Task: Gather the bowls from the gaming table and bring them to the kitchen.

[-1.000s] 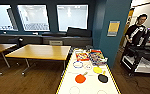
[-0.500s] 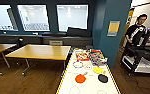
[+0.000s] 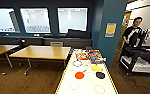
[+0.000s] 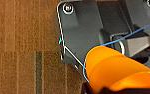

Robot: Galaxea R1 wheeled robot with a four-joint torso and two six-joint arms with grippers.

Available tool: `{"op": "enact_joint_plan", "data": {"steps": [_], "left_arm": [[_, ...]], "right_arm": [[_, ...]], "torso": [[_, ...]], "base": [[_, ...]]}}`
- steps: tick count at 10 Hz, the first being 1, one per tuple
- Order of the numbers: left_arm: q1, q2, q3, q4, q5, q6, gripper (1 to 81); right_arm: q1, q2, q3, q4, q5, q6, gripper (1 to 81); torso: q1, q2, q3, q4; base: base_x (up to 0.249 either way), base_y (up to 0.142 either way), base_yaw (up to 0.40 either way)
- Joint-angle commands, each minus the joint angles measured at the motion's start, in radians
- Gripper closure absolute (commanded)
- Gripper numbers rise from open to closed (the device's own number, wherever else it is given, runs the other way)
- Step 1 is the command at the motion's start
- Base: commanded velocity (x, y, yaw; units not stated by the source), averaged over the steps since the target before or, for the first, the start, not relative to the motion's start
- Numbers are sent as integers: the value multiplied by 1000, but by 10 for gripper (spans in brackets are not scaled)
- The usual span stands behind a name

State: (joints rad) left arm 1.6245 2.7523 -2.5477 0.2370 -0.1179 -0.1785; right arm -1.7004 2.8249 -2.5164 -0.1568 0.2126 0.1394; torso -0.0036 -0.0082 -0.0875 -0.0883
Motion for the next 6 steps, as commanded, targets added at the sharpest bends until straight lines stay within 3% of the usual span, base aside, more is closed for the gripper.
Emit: {"op": "enact_joint_plan", "data": {"steps": [1,6], "left_arm": [[-68,-22,-5,13,44,8,811],[-68,-19,-6,13,44,8,811]], "right_arm": [[60,-16,1,-9,-35,-4,811],[60,-16,-2,-9,-35,-4,811]], "torso": [[4,0,0,0],[4,0,0,0]], "base": [[-88,0,0],[-88,0,0]]}}
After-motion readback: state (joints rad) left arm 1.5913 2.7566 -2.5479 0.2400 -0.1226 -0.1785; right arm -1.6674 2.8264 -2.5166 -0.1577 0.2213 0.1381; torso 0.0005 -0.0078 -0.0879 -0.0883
